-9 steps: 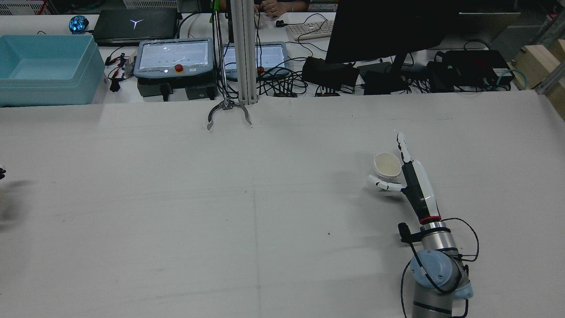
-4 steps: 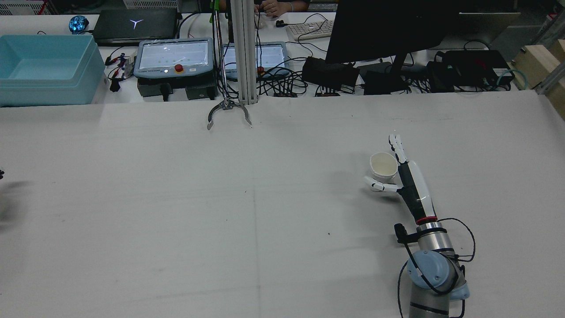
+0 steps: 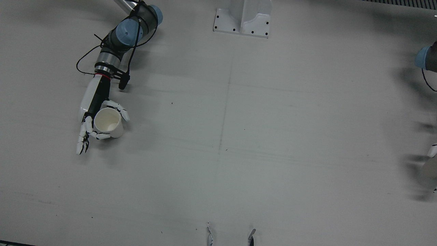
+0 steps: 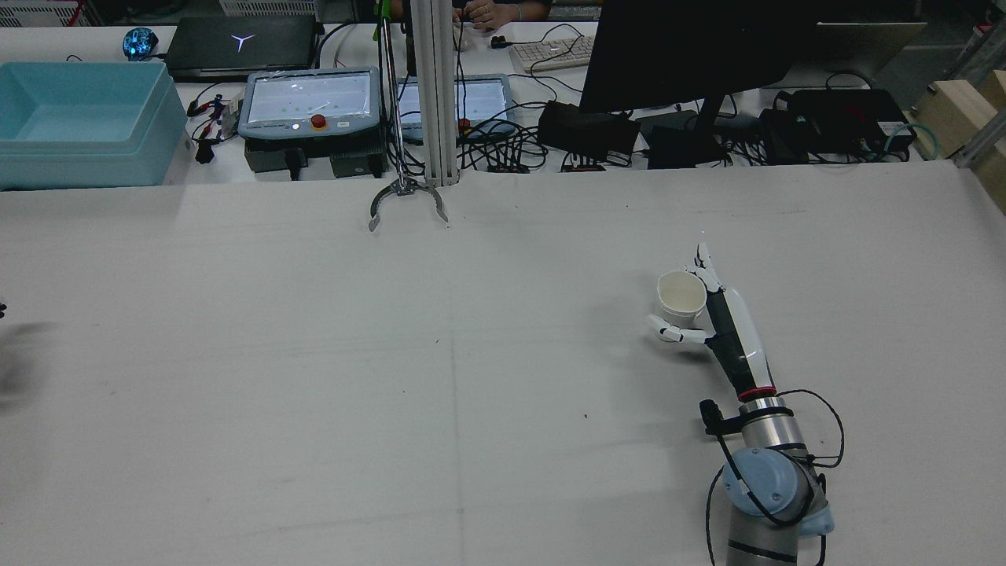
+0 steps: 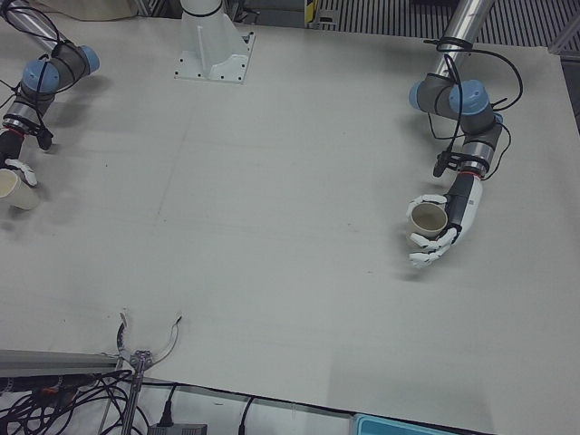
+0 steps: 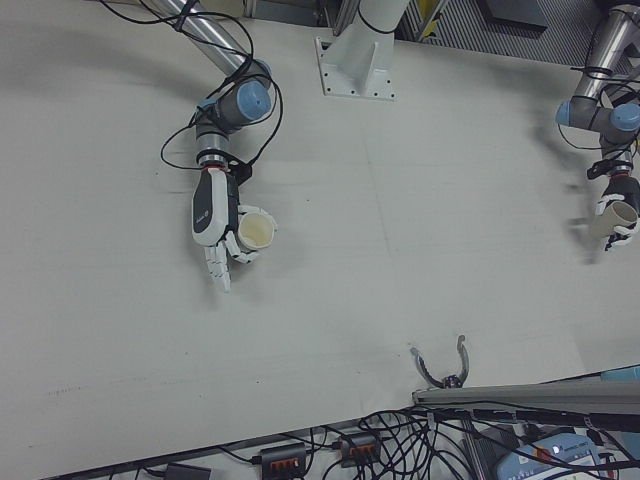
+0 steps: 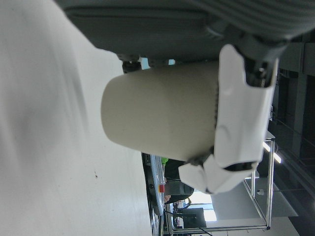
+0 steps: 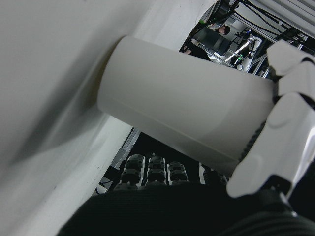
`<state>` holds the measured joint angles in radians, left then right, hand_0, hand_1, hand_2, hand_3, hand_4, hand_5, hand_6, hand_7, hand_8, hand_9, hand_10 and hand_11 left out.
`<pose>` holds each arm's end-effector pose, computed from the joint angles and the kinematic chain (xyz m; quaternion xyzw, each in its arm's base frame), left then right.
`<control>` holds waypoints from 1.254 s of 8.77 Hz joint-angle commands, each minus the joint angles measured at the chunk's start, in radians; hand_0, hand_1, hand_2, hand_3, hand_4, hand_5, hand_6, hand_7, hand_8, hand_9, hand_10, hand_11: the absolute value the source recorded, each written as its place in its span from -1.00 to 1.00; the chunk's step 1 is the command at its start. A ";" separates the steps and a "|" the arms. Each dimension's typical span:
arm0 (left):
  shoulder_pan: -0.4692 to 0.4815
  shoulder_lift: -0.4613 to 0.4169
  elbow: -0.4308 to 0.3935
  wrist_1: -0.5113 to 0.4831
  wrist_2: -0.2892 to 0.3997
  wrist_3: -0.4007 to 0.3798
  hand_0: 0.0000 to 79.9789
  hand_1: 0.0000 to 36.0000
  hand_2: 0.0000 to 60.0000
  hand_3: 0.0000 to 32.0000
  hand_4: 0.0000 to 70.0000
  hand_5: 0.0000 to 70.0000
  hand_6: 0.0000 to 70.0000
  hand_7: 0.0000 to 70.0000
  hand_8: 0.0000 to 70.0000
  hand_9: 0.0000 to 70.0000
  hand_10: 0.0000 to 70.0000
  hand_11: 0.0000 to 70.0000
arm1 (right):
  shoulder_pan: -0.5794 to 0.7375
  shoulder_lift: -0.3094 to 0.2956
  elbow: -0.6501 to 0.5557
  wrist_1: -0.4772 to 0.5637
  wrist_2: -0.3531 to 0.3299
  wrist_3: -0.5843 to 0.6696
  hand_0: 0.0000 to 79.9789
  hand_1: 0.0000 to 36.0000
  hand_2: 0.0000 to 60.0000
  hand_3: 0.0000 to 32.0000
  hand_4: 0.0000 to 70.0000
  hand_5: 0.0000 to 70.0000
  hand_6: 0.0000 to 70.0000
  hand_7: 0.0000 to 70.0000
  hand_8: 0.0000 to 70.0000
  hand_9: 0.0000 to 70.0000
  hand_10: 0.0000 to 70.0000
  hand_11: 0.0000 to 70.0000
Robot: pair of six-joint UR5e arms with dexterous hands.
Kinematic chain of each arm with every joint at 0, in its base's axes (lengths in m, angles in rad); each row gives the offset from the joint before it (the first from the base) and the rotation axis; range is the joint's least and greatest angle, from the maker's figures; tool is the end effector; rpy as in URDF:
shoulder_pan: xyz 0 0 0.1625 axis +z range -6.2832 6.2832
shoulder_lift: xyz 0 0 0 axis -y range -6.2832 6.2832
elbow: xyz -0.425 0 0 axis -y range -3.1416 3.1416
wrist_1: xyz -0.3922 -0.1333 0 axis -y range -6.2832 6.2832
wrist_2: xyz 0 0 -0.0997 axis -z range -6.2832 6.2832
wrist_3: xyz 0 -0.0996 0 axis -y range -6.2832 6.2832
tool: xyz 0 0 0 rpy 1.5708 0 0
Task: Pour water
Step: 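Adjust the right hand grip on the white cup, then lift both cups and carry them toward the table center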
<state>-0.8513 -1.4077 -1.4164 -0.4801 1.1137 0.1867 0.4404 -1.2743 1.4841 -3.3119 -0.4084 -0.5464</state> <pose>0.1355 -0.4236 0.7882 -0.0539 0.7548 -0.6425 0.1207 -0.4028 -0.4383 0.5853 0.1909 -0.6866 0.6816 0.1660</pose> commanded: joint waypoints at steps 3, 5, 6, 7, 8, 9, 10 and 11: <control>-0.002 0.006 -0.006 0.000 0.000 -0.003 0.61 1.00 1.00 -1.00 0.23 1.00 -0.47 -0.11 -0.55 -0.30 -0.71 -0.50 | 0.001 0.000 0.016 -0.002 0.000 0.005 0.15 -0.19 0.03 -1.00 -0.19 1.00 -0.79 -0.63 -0.79 -0.63 -0.75 -0.62; -0.005 0.007 -0.015 0.000 0.002 -0.009 0.61 1.00 1.00 -1.00 0.23 1.00 -0.47 -0.11 -0.55 -0.31 -0.71 -0.50 | 0.023 -0.003 0.088 -0.003 -0.003 0.003 0.15 -0.19 -0.01 -1.00 -0.23 1.00 -0.79 -0.63 -0.80 -0.64 -0.77 -0.64; -0.003 0.007 -0.028 0.000 0.006 -0.009 0.62 1.00 1.00 -1.00 0.24 1.00 -0.47 -0.11 -0.55 -0.30 -0.72 -0.51 | 0.044 -0.005 0.123 -0.006 -0.004 -0.001 0.17 -0.16 -0.04 -1.00 -0.25 1.00 -0.79 -0.63 -0.82 -0.66 -0.78 -0.66; -0.003 0.006 -0.059 0.008 0.012 -0.006 0.63 1.00 1.00 -1.00 0.26 1.00 -0.46 -0.11 -0.55 -0.31 -0.72 -0.51 | 0.056 -0.008 0.145 -0.009 -0.006 -0.001 0.17 -0.14 -0.04 -1.00 -0.26 1.00 -0.78 -0.62 -0.82 -0.67 -0.79 -0.67; -0.002 0.007 -0.106 0.035 0.017 -0.004 0.65 1.00 1.00 -1.00 0.29 1.00 -0.45 -0.09 -0.55 -0.31 -0.72 -0.51 | 0.070 -0.014 0.175 -0.011 -0.007 -0.004 0.18 -0.12 -0.04 -1.00 -0.29 1.00 -0.78 -0.61 -0.82 -0.67 -0.79 -0.67; 0.006 -0.002 -0.160 0.084 0.035 0.002 0.67 1.00 1.00 -1.00 0.32 1.00 -0.44 -0.08 -0.55 -0.31 -0.73 -0.52 | 0.098 -0.016 0.217 -0.012 -0.009 -0.024 0.18 -0.10 -0.06 -1.00 -0.32 1.00 -0.78 -0.61 -0.83 -0.68 -0.80 -0.68; 0.009 -0.020 -0.209 0.128 0.069 0.011 0.68 1.00 1.00 -1.00 0.35 1.00 -0.43 -0.07 -0.54 -0.30 -0.73 -0.52 | 0.130 -0.017 0.272 -0.012 -0.018 -0.076 0.19 -0.08 -0.08 -1.00 -0.34 1.00 -0.78 -0.61 -0.83 -0.69 -0.80 -0.68; 0.009 -0.077 -0.235 0.184 0.113 0.020 0.67 1.00 1.00 -1.00 0.36 1.00 -0.43 -0.07 -0.54 -0.30 -0.73 -0.53 | 0.142 -0.026 0.321 -0.012 -0.020 -0.117 0.21 -0.03 -0.07 -1.00 -0.36 1.00 -0.78 -0.61 -0.84 -0.69 -0.81 -0.69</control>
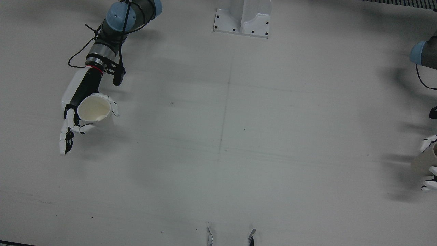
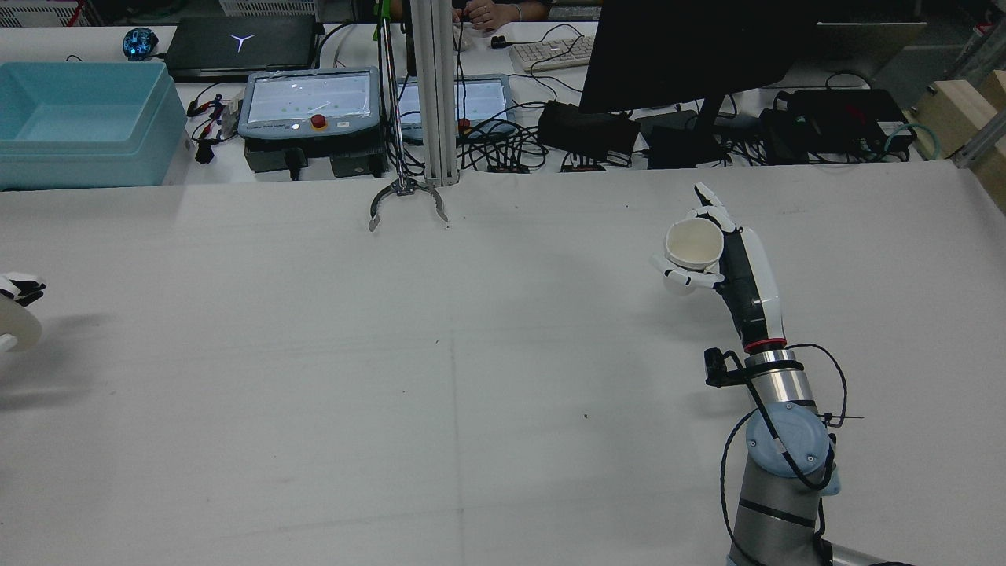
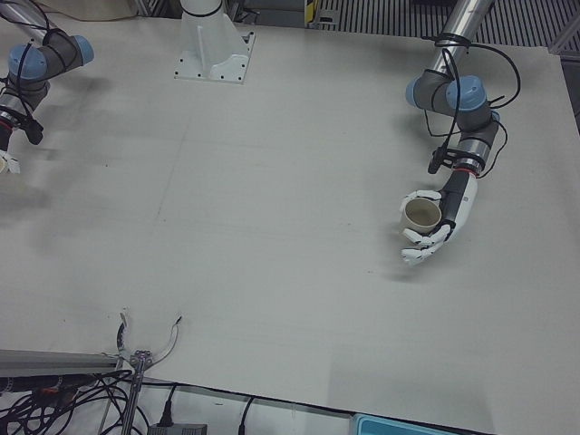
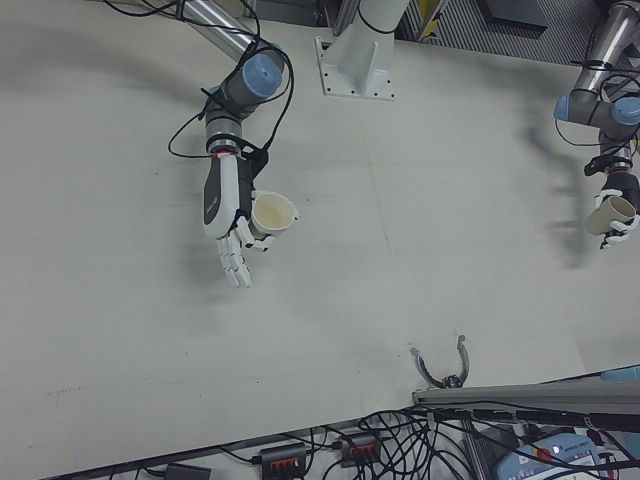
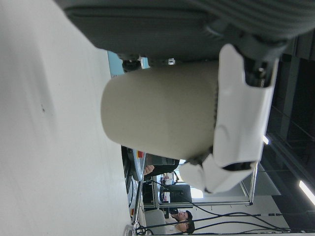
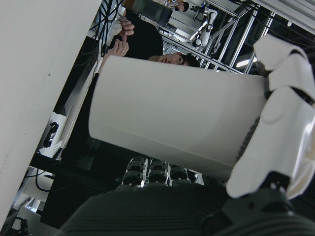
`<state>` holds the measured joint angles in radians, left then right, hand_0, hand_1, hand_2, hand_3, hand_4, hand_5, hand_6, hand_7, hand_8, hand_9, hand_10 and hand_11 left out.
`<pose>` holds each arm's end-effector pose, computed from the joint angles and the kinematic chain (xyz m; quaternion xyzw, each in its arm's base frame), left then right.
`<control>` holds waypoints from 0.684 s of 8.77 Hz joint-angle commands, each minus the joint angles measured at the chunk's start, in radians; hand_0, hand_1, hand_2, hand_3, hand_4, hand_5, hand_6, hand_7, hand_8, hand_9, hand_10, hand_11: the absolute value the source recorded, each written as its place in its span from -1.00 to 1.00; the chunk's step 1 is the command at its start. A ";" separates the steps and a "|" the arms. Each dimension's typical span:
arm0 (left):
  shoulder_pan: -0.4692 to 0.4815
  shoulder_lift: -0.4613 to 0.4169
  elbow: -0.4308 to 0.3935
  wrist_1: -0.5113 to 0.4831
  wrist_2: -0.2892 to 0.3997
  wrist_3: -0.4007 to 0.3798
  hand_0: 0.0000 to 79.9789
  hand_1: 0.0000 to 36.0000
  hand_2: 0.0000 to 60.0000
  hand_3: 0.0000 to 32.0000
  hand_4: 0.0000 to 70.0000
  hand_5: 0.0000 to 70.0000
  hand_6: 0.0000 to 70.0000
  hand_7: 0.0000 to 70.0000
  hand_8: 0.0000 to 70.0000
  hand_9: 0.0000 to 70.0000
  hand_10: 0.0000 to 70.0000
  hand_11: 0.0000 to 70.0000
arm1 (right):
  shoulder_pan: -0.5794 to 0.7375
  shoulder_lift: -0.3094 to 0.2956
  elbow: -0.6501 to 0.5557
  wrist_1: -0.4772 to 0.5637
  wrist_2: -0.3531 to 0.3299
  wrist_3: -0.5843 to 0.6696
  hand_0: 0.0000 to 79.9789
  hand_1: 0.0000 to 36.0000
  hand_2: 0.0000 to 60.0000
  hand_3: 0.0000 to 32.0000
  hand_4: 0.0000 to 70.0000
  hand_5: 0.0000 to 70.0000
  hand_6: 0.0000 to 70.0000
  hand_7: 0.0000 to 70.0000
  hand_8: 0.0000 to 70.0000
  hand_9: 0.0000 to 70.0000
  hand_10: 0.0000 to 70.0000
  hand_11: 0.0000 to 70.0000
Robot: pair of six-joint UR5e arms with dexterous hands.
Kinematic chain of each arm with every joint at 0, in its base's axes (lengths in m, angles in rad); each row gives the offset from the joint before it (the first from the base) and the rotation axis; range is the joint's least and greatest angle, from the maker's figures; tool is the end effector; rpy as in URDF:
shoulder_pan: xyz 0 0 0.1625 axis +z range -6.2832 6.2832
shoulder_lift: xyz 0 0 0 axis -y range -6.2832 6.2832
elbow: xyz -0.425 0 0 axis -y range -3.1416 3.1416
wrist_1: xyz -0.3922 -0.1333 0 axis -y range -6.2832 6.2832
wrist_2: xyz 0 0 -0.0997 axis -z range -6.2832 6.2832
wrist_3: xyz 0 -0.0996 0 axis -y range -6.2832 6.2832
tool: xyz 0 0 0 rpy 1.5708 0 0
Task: Pour water
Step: 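Lift both cups and carry them toward the table center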
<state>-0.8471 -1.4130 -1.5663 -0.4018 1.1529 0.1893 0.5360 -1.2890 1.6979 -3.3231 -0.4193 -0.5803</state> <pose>0.1561 -0.4390 0.7209 -0.0796 0.7759 -0.6142 0.1199 -0.3498 -0.4686 0.5028 0.1822 -0.7160 0.6688 0.0826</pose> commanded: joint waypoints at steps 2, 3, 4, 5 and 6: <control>0.003 -0.200 -0.124 0.232 0.174 0.035 0.67 1.00 1.00 -1.00 0.36 1.00 -0.43 -0.06 -0.53 -0.30 -0.73 -0.52 | 0.059 -0.013 0.140 0.000 -0.009 -0.102 0.21 0.00 -0.02 -1.00 -0.39 1.00 -0.78 -0.62 -0.85 -0.71 -0.81 -0.69; 0.005 -0.242 -0.135 0.271 0.197 0.033 0.68 1.00 1.00 -1.00 0.36 1.00 -0.43 -0.06 -0.53 -0.29 -0.73 -0.52 | 0.068 -0.013 0.155 -0.001 -0.010 -0.102 0.20 0.01 0.00 -1.00 -0.40 1.00 -0.78 -0.63 -0.85 -0.71 -0.80 -0.68; 0.032 -0.289 -0.132 0.306 0.221 0.033 0.60 1.00 1.00 -1.00 0.38 1.00 -0.40 -0.04 -0.51 -0.27 -0.72 -0.51 | 0.076 -0.013 0.173 0.000 -0.010 -0.113 0.21 0.01 -0.01 -1.00 -0.41 1.00 -0.78 -0.63 -0.85 -0.72 -0.81 -0.69; 0.074 -0.323 -0.132 0.337 0.220 0.035 0.54 1.00 1.00 -1.00 0.39 1.00 -0.38 -0.01 -0.50 -0.25 -0.72 -0.51 | 0.079 -0.012 0.189 0.000 -0.010 -0.137 0.21 0.02 -0.01 -1.00 -0.41 1.00 -0.78 -0.62 -0.85 -0.72 -0.81 -0.69; 0.100 -0.363 -0.132 0.378 0.220 0.036 0.51 1.00 1.00 -1.00 0.41 1.00 -0.35 0.01 -0.48 -0.23 -0.71 -0.50 | 0.082 -0.015 0.203 0.000 -0.015 -0.156 0.22 0.05 0.01 -1.00 -0.40 1.00 -0.76 -0.60 -0.84 -0.71 -0.80 -0.67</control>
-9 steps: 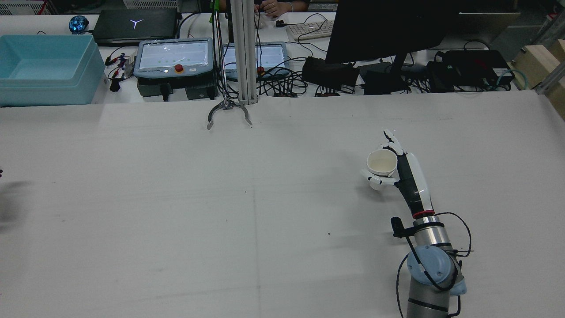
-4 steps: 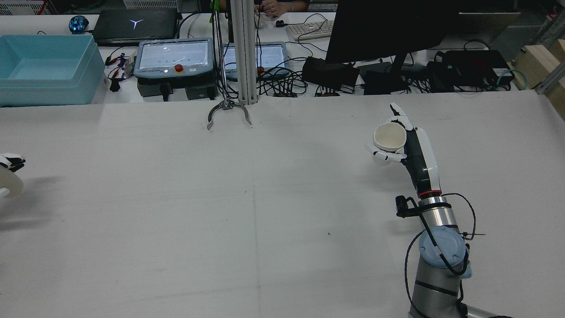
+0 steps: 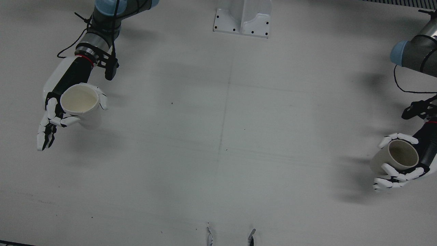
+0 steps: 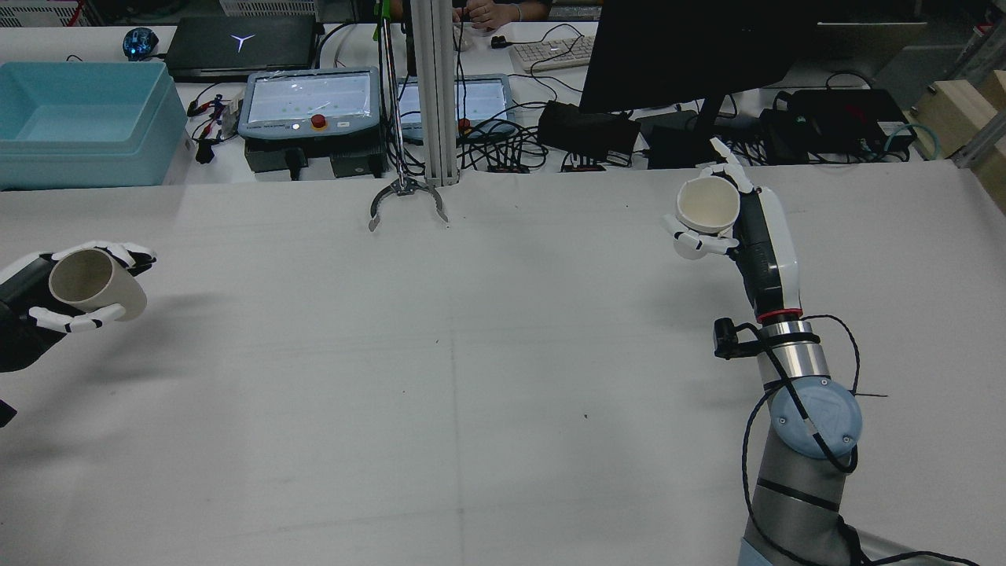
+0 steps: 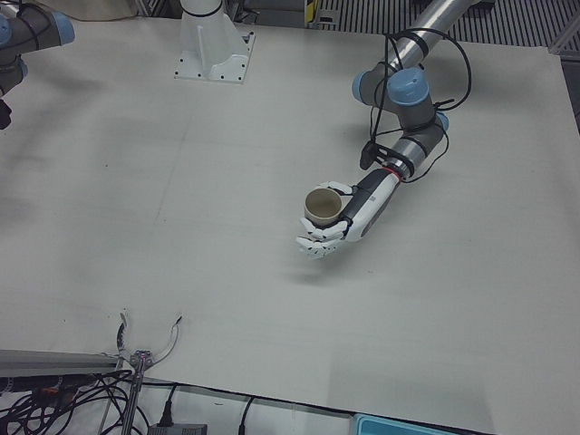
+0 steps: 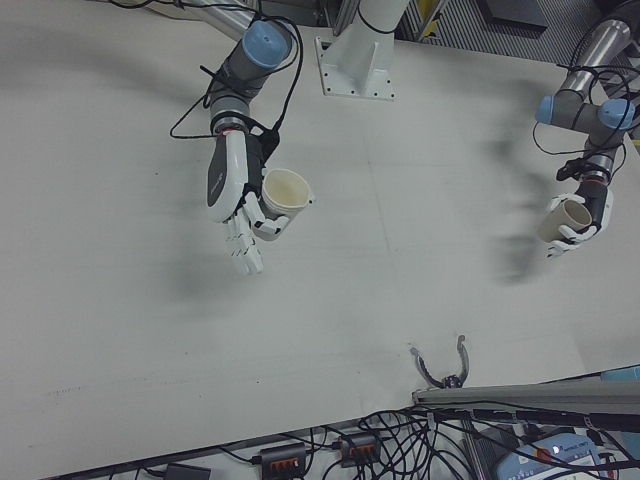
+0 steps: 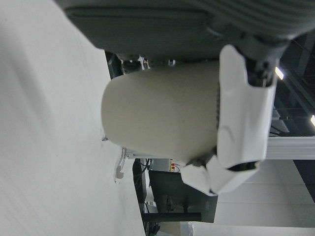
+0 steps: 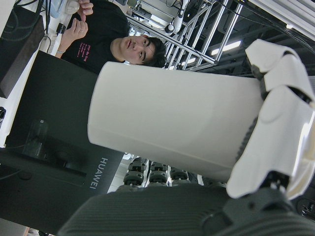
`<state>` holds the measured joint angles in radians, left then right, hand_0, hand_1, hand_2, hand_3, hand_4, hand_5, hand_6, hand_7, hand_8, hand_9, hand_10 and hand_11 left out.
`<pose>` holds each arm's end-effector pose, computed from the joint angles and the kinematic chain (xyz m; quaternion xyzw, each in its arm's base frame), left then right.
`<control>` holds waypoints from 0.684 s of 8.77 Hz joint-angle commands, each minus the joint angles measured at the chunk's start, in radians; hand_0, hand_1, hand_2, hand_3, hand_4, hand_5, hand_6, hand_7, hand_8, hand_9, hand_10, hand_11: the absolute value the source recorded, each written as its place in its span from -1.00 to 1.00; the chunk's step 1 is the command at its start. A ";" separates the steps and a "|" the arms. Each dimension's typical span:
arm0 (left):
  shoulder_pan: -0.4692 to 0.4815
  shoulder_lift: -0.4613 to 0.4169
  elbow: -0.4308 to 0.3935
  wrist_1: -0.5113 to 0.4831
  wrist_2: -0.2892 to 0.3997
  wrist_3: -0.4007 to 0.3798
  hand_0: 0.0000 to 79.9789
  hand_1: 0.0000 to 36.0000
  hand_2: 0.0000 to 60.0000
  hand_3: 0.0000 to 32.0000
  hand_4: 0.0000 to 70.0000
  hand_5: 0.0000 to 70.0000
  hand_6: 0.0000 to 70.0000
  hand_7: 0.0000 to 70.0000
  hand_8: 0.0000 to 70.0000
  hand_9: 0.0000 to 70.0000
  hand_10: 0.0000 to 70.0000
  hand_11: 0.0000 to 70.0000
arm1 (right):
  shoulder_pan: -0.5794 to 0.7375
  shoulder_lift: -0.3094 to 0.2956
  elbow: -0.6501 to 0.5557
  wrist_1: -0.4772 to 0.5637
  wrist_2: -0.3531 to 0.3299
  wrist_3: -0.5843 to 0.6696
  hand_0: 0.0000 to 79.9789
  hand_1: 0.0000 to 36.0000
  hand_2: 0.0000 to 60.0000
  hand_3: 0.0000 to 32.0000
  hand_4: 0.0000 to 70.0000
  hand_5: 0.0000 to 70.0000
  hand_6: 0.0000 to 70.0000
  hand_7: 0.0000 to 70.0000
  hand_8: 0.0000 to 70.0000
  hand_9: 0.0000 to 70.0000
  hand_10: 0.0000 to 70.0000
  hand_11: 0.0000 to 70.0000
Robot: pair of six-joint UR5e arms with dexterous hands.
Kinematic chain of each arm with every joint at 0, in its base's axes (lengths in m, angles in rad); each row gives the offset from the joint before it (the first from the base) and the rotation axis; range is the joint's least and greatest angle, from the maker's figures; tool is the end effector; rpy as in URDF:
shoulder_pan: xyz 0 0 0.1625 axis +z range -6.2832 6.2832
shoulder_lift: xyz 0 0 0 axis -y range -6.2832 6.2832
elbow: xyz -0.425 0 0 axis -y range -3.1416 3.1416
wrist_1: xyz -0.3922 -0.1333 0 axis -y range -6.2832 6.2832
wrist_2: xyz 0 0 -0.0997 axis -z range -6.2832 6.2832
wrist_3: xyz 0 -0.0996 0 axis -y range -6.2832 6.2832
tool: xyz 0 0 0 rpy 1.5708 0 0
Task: Pour water
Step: 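Lift both cups and carry them toward the table center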
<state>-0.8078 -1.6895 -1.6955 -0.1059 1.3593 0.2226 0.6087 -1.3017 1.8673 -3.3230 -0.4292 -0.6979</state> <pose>0.2732 -0.5089 0.5503 -0.1591 0.8012 -0.5433 0.1936 -0.2985 -0.4809 0.4389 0.2076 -0.7314 0.6481 0.0448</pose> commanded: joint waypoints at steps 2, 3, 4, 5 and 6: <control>0.102 -0.154 -0.003 0.148 0.012 0.004 0.40 1.00 1.00 -1.00 0.42 1.00 -0.31 0.01 -0.46 -0.22 -0.71 -0.50 | 0.034 0.007 0.076 0.000 -0.093 -0.104 0.23 0.06 0.00 -1.00 -0.40 1.00 -0.77 -0.61 -0.84 -0.71 -0.79 -0.65; 0.140 -0.195 0.000 0.181 0.009 0.006 0.32 1.00 1.00 -1.00 0.44 1.00 -0.26 0.06 -0.44 -0.17 -0.70 -0.49 | 0.052 0.002 0.152 0.000 -0.138 -0.223 0.23 0.07 -0.02 -1.00 -0.41 1.00 -0.77 -0.61 -0.85 -0.71 -0.79 -0.65; 0.159 -0.231 -0.001 0.190 0.009 0.045 0.29 1.00 1.00 -1.00 0.43 1.00 -0.25 0.05 -0.43 -0.17 -0.71 -0.50 | 0.055 0.007 0.197 0.003 -0.178 -0.315 0.23 0.08 0.00 -1.00 -0.41 1.00 -0.75 -0.58 -0.83 -0.69 -0.77 -0.62; 0.189 -0.271 0.000 0.207 0.007 0.066 0.28 1.00 1.00 -1.00 0.40 1.00 -0.27 0.03 -0.45 -0.18 -0.71 -0.51 | 0.055 0.018 0.208 0.007 -0.204 -0.375 0.22 0.06 0.01 -1.00 -0.43 1.00 -0.76 -0.59 -0.83 -0.69 -0.76 -0.62; 0.226 -0.309 -0.001 0.233 0.007 0.073 0.28 1.00 1.00 -1.00 0.40 1.00 -0.27 0.03 -0.45 -0.18 -0.71 -0.51 | 0.055 0.027 0.208 0.007 -0.232 -0.414 0.21 0.05 0.02 -1.00 -0.43 1.00 -0.75 -0.59 -0.83 -0.69 -0.76 -0.62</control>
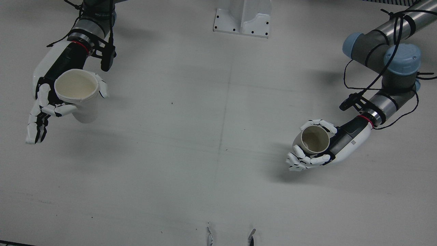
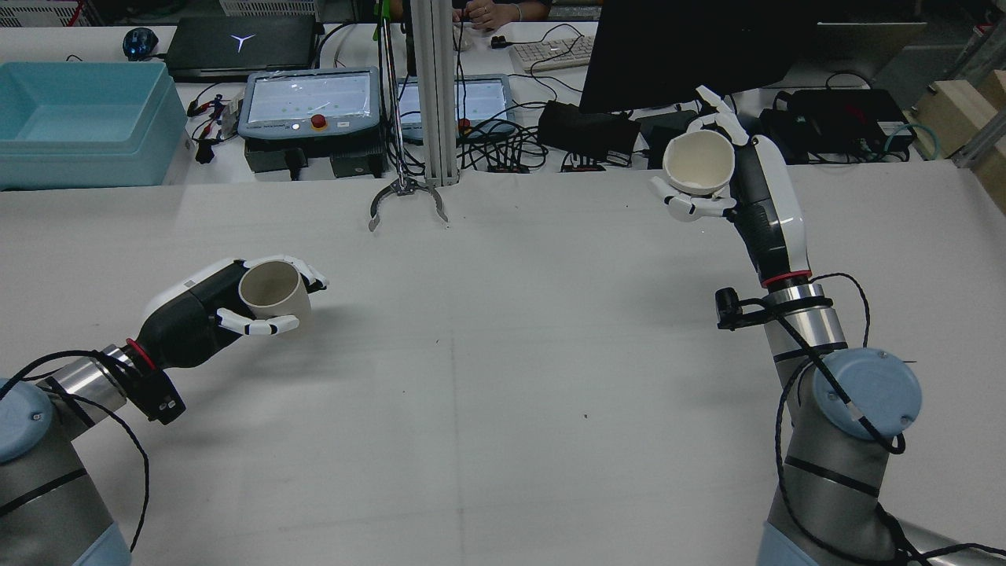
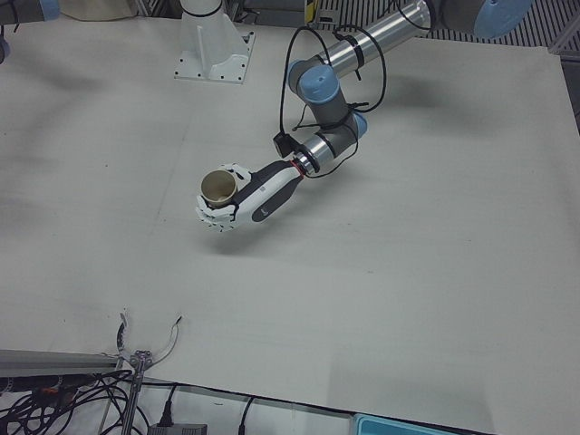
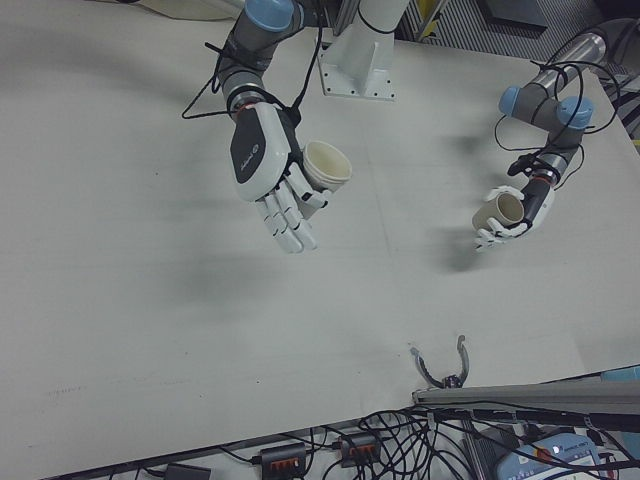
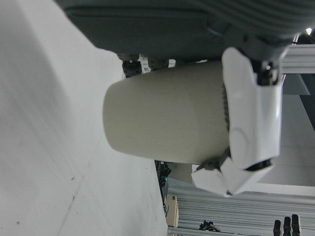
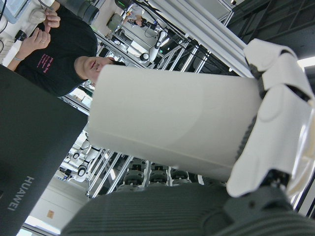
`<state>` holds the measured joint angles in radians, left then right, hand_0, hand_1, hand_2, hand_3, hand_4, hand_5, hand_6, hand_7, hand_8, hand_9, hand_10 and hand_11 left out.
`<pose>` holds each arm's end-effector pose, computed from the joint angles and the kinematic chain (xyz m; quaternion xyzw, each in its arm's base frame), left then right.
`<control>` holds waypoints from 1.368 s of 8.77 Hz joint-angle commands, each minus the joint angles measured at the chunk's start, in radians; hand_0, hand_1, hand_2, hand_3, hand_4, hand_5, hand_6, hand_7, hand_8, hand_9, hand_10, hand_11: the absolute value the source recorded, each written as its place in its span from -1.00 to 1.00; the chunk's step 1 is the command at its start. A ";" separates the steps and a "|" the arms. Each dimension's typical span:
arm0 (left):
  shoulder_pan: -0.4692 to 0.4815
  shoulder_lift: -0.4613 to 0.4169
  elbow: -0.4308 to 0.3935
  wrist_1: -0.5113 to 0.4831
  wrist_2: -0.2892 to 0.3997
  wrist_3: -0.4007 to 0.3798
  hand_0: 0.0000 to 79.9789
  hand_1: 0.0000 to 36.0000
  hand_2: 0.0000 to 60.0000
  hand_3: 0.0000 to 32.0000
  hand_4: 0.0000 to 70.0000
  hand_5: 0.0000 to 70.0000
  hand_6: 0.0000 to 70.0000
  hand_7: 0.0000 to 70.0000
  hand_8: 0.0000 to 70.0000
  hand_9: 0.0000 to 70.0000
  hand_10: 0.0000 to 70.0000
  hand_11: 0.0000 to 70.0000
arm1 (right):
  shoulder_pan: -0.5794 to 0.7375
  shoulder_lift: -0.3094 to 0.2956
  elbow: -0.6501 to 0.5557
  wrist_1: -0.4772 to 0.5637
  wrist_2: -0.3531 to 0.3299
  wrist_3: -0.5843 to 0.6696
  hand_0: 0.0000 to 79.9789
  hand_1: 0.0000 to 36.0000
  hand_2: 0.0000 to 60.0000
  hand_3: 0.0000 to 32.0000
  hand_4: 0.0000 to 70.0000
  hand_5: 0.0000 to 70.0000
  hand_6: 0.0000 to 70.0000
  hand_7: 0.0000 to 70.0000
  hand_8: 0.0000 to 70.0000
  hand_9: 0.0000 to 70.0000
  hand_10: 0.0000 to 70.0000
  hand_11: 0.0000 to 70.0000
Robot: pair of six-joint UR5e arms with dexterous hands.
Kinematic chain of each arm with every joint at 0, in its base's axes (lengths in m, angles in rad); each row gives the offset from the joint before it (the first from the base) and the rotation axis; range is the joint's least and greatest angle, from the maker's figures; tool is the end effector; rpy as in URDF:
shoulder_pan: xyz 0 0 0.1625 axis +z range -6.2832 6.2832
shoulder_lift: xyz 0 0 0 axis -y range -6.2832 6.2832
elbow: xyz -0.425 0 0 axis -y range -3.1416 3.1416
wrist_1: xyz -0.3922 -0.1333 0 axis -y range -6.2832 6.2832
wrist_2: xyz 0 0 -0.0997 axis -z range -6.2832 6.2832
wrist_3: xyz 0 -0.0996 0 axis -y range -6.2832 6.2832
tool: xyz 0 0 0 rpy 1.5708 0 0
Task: Pour water
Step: 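Bring the white cup above the beige cup held by the left hand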
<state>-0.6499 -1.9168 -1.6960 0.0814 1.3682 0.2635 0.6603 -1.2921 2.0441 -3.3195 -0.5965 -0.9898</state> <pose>0.4022 -0.4983 0.4394 -0.2135 0.8003 -0.5065 0.2395 -0.2661 -0.4798 0.3565 0.2543 -0.7667 0.5801 0.1045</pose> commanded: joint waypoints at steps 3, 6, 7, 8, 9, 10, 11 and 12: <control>0.173 -0.215 -0.008 0.112 -0.003 0.112 0.30 1.00 1.00 -1.00 0.37 1.00 -0.30 0.00 -0.47 -0.23 -0.73 -0.54 | -0.001 0.020 0.065 0.003 -0.095 -0.222 0.21 0.07 0.09 -1.00 -0.45 1.00 -0.74 -0.59 -0.84 -0.70 -0.78 -0.65; 0.194 -0.243 -0.005 0.123 -0.003 0.131 0.31 1.00 1.00 -1.00 0.37 1.00 -0.30 0.00 -0.47 -0.23 -0.73 -0.53 | -0.060 0.020 0.181 -0.002 -0.177 -0.504 0.20 0.25 0.60 -1.00 -0.51 1.00 -0.71 -0.56 -0.84 -0.71 -0.79 -0.66; 0.193 -0.245 -0.007 0.123 -0.003 0.131 0.31 1.00 1.00 -1.00 0.37 1.00 -0.30 0.00 -0.47 -0.22 -0.73 -0.53 | -0.101 0.020 0.180 -0.003 -0.195 -0.550 0.19 0.29 0.70 -1.00 -0.51 1.00 -0.69 -0.55 -0.83 -0.71 -0.79 -0.66; 0.194 -0.243 -0.005 0.123 -0.003 0.131 0.32 1.00 1.00 -1.00 0.37 1.00 -0.30 0.00 -0.48 -0.23 -0.73 -0.53 | -0.140 0.031 0.180 -0.002 -0.210 -0.602 0.18 0.28 0.80 -1.00 -0.54 1.00 -0.69 -0.56 -0.84 -0.71 -0.79 -0.66; 0.193 -0.243 -0.005 0.123 -0.003 0.129 0.32 1.00 1.00 -1.00 0.37 1.00 -0.30 0.00 -0.47 -0.23 -0.73 -0.53 | -0.168 0.040 0.174 -0.003 -0.212 -0.633 0.17 0.28 0.81 -1.00 -0.56 1.00 -0.69 -0.57 -0.83 -0.71 -0.79 -0.65; 0.193 -0.243 -0.007 0.123 -0.003 0.128 0.32 1.00 1.00 -1.00 0.37 1.00 -0.31 -0.01 -0.47 -0.23 -0.73 -0.53 | -0.175 0.040 0.169 -0.003 -0.218 -0.657 0.17 0.28 0.83 -1.00 -0.56 1.00 -0.69 -0.56 -0.83 -0.70 -0.79 -0.65; 0.193 -0.243 -0.007 0.123 -0.003 0.128 0.32 1.00 1.00 -1.00 0.36 1.00 -0.31 -0.01 -0.48 -0.23 -0.73 -0.53 | -0.174 0.042 0.169 -0.005 -0.250 -0.676 0.17 0.29 0.90 -1.00 -0.57 1.00 -0.69 -0.57 -0.83 -0.70 -0.78 -0.64; 0.193 -0.243 -0.007 0.123 -0.001 0.128 0.33 1.00 1.00 -1.00 0.36 1.00 -0.31 -0.01 -0.48 -0.23 -0.73 -0.53 | -0.166 0.040 0.174 -0.021 -0.279 -0.681 0.16 0.33 1.00 -1.00 -0.58 1.00 -0.69 -0.58 -0.82 -0.69 -0.77 -0.63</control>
<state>-0.4571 -2.1598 -1.7021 0.2040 1.3653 0.3919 0.4967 -1.2534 2.2156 -3.3230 -0.8211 -1.6339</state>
